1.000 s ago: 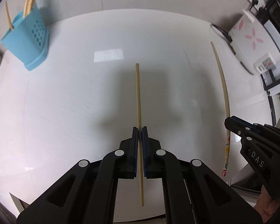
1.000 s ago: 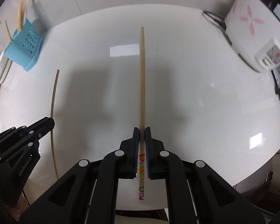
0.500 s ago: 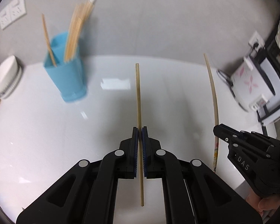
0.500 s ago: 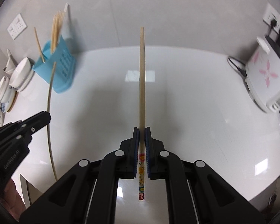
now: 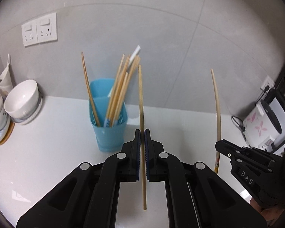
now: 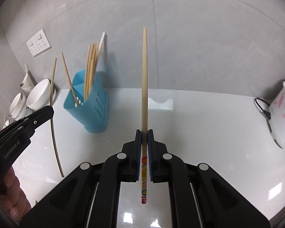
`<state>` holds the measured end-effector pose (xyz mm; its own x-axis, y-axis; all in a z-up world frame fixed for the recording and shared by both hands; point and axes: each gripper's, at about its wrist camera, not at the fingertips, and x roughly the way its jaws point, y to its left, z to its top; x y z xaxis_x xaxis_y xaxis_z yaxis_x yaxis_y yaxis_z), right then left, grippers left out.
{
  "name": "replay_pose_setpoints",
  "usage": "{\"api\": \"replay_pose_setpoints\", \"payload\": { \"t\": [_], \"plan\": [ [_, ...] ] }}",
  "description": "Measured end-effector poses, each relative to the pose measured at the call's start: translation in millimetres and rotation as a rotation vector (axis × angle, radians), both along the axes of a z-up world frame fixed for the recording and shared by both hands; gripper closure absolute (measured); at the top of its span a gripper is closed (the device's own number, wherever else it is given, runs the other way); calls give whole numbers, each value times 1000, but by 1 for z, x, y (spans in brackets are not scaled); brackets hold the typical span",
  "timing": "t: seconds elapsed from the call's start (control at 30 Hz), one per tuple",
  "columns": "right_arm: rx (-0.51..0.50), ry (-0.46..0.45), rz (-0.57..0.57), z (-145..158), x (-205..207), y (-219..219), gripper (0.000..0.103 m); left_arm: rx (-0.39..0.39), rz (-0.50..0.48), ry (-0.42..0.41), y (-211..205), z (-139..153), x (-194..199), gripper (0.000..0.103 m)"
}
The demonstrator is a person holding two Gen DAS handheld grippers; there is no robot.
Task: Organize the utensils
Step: 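Lift both chopsticks upright and carry them above the blue holder cup, then lower the pale chopstick into the cup and open the left tool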
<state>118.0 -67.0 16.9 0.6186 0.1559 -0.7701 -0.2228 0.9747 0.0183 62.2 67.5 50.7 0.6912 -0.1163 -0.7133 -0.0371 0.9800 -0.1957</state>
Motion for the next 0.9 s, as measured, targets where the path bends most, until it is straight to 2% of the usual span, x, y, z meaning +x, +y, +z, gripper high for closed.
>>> {"api": "replay_pose_setpoints", "payload": {
  "t": [0.23, 0.33, 0.63, 0.9],
  "plan": [
    [43, -60, 26, 10, 21, 31, 97, -25, 45, -133, 36, 13, 21, 100],
    [60, -74, 31, 12, 29, 40, 97, -32, 51, -158, 44, 17, 32, 100],
    [93, -109, 43, 18, 47, 50, 97, -35, 47, -304, 61, 17, 60, 100],
    [97, -125, 57, 16, 64, 61, 97, 12, 35, -333, 61, -4, 82, 100]
  ]
}}
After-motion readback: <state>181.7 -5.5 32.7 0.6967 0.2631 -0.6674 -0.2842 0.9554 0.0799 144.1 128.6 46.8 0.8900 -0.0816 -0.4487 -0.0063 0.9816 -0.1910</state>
